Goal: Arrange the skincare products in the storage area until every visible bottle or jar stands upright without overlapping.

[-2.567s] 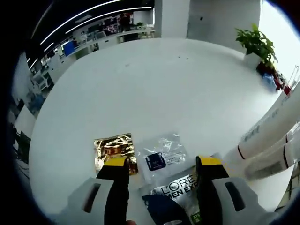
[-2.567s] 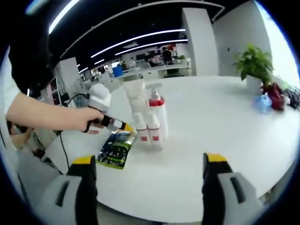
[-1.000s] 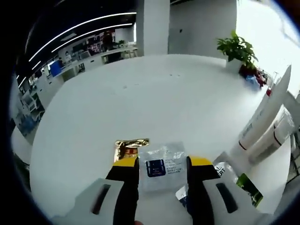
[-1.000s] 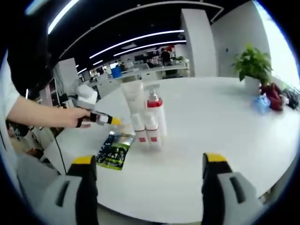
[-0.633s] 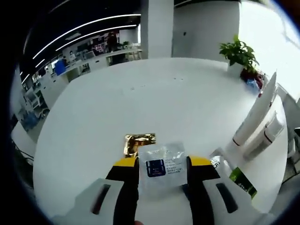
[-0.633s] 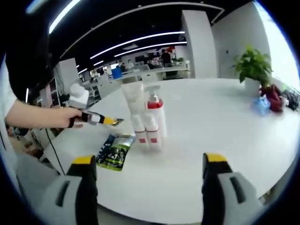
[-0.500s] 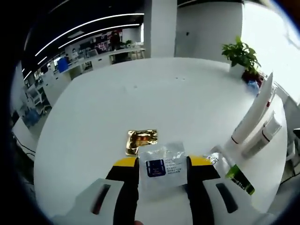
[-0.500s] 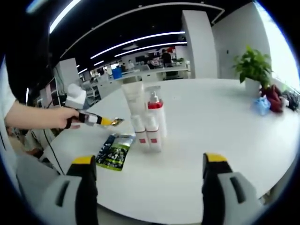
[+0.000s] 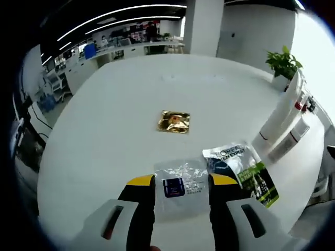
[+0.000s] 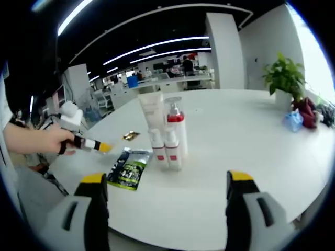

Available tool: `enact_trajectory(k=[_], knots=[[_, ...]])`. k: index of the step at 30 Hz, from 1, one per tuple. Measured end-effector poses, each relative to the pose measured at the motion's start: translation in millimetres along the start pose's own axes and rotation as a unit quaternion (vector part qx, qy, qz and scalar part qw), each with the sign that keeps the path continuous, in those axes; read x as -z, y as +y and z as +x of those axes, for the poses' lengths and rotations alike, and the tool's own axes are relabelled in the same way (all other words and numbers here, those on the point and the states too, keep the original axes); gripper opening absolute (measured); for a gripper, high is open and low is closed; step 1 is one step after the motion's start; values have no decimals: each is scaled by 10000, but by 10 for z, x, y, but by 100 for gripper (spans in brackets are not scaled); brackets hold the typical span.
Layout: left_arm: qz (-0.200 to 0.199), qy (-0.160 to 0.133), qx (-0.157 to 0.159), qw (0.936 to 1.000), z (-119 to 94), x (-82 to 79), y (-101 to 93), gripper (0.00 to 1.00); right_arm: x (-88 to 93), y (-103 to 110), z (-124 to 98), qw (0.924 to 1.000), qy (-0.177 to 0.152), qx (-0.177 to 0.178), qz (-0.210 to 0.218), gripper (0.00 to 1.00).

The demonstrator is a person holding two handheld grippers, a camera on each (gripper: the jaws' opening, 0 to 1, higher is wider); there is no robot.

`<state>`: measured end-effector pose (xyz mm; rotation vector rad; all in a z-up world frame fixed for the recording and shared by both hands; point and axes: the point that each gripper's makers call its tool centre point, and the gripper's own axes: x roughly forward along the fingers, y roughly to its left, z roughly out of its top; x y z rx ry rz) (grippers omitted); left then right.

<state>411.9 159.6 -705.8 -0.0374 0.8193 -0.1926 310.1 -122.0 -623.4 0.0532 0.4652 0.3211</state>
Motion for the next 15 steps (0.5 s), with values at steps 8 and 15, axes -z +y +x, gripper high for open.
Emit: enact_trajectory(k=[8, 15], knots=[[-306, 76, -137, 9994, -126, 322, -69, 38, -7, 5, -1, 10000, -14, -13, -34, 94], [-346, 102, -219, 9991, -136, 479, -162, 38, -9, 6, 0, 10000, 6, -34, -66, 94]])
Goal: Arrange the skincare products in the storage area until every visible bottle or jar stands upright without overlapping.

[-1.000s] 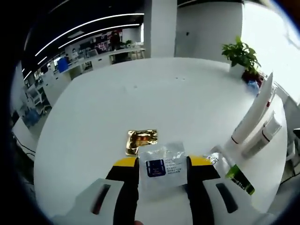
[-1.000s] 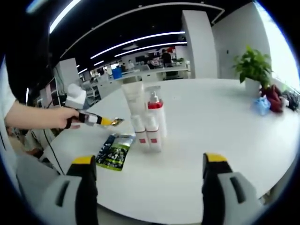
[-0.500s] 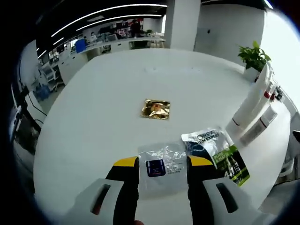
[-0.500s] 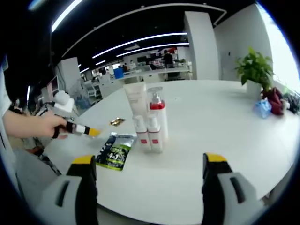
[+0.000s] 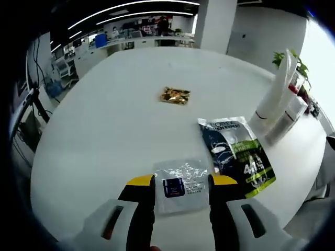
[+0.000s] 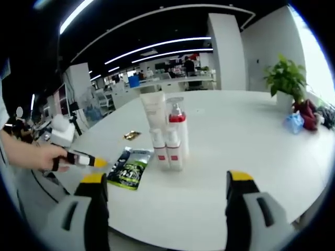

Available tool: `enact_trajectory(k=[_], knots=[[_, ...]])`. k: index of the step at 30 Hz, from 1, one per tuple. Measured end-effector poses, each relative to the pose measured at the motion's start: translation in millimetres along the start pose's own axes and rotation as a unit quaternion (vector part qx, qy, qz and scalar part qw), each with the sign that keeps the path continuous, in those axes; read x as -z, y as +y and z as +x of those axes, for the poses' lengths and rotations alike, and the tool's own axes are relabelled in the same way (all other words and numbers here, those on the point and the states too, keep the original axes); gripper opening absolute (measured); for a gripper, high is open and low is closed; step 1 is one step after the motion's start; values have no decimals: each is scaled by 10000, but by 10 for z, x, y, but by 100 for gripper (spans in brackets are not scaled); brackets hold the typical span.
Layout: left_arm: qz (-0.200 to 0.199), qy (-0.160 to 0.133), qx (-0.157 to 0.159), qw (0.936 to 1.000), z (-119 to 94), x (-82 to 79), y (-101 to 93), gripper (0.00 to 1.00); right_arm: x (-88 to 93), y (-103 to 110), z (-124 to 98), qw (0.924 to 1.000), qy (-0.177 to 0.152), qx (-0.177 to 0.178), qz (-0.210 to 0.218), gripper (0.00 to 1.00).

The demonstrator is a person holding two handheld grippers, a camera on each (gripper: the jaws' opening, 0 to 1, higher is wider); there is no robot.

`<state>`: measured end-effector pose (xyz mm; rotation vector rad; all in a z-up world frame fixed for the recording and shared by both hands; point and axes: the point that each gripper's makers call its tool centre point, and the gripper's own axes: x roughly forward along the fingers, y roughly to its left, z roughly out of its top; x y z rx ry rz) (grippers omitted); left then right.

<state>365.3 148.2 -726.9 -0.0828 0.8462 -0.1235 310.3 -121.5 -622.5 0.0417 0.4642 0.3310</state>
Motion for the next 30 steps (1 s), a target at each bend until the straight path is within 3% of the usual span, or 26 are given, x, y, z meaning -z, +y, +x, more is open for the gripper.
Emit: enact_trajectory(k=[5, 30], knots=[[-23, 65, -5, 10000, 28, 73, -29, 38, -5, 0, 2, 10000, 10, 2, -8, 94], [208, -8, -83, 9997, 59, 34, 9, 41, 20, 3, 13, 10000, 63, 20, -38, 94]])
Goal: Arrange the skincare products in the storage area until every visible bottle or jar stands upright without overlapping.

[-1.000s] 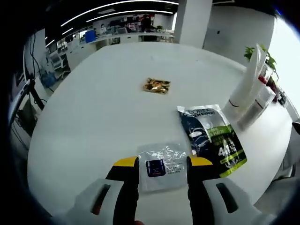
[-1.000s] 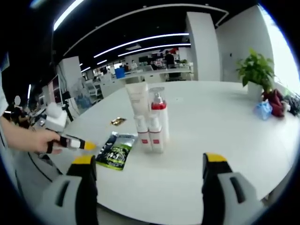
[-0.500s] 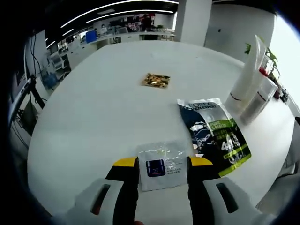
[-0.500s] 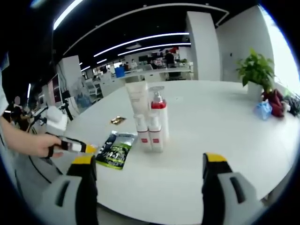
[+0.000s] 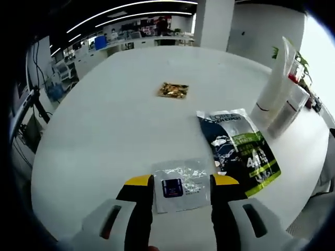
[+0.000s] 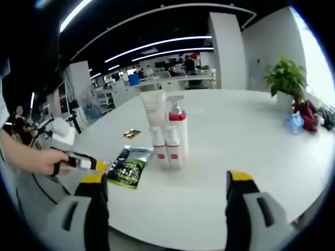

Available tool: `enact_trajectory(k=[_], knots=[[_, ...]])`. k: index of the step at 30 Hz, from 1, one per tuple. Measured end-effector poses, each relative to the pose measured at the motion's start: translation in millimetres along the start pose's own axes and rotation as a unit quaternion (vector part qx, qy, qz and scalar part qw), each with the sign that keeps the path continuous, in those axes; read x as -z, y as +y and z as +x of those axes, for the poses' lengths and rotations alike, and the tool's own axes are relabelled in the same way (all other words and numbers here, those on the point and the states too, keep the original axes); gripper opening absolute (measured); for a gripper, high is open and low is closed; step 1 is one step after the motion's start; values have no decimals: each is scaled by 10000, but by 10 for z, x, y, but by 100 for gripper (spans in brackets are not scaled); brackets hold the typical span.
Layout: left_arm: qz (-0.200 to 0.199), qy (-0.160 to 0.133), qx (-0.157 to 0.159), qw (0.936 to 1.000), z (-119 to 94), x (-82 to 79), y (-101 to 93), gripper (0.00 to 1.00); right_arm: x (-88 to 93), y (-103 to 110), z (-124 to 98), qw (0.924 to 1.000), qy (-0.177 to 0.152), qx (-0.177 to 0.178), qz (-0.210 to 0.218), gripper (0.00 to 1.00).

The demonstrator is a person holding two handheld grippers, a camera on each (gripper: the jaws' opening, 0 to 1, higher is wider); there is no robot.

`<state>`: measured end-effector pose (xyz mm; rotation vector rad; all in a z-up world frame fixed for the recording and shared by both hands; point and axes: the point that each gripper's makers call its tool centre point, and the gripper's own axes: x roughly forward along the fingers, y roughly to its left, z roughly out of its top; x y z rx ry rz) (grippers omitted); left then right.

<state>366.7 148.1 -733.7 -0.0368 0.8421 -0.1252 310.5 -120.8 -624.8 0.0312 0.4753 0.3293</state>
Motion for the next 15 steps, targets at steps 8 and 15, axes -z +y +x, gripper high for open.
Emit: enact_trajectory(k=[8, 15], knots=[[153, -62, 22, 9999, -38, -9, -1, 44, -15, 6, -6, 10000, -27, -6, -41, 94], [268, -124, 174, 9994, -94, -19, -8, 49, -41, 22, -18, 9999, -72, -24, -108, 94]])
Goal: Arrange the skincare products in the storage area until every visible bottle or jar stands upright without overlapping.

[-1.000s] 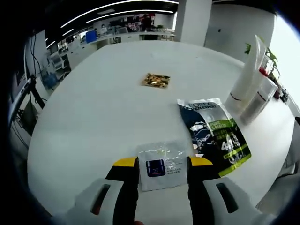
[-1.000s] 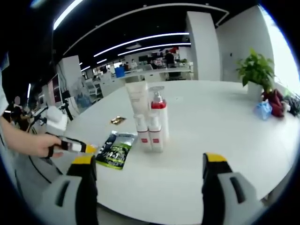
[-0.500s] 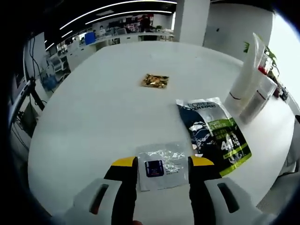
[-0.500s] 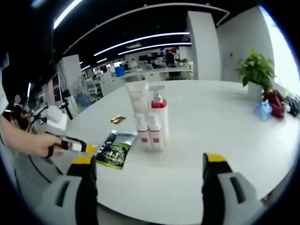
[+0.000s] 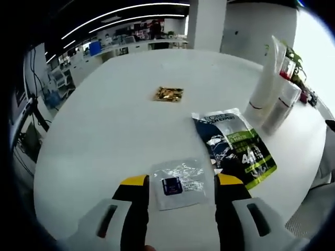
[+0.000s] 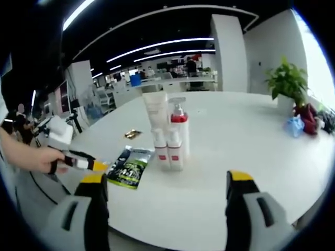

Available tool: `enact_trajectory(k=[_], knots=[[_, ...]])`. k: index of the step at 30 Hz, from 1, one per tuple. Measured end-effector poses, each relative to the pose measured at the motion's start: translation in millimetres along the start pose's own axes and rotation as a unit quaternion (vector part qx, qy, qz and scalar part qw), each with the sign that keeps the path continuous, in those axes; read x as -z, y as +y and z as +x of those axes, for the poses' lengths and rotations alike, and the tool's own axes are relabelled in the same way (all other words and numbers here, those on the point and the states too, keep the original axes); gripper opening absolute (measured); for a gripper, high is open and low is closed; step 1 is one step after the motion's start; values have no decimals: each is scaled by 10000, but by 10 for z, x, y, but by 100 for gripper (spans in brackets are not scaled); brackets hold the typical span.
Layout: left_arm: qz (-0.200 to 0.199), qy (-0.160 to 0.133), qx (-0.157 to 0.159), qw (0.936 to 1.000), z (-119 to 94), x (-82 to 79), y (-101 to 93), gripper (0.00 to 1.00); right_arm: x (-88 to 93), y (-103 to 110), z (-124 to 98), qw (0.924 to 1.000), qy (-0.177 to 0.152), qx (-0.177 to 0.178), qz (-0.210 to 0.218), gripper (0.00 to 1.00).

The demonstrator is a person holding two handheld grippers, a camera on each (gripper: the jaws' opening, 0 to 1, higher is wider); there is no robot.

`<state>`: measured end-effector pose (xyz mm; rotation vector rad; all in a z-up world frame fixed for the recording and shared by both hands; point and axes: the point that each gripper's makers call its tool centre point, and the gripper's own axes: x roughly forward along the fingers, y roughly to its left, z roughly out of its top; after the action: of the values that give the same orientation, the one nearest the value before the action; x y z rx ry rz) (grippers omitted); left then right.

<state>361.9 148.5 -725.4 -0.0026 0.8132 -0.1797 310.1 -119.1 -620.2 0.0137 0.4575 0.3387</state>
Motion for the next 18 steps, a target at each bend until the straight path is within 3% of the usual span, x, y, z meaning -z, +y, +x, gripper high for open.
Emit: enact_trajectory(k=[18], knots=[[193, -301, 450, 9983, -420, -20, 73, 63, 8, 98, -22, 9997, -75, -100, -196, 95]])
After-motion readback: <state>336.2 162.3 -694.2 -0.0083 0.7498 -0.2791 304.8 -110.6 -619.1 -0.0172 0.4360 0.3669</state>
